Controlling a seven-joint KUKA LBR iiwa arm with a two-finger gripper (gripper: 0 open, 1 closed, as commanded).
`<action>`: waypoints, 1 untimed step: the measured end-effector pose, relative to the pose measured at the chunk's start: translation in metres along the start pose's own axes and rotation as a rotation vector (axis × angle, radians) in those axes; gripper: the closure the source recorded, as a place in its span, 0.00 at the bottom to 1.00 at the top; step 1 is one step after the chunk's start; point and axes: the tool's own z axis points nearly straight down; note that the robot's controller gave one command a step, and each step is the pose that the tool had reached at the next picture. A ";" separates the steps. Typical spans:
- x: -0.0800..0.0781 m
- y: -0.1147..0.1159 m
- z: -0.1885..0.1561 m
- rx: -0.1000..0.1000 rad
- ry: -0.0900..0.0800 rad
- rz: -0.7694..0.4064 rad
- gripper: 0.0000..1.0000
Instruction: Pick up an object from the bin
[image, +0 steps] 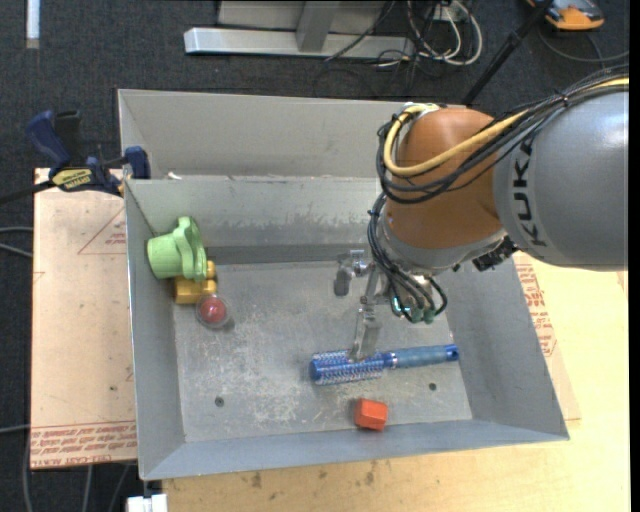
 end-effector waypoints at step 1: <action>0.046 -0.011 0.051 0.001 0.001 -0.069 0.00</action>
Offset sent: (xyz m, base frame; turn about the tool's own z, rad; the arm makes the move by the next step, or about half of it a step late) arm -0.0435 -0.0108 -0.0471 -0.0704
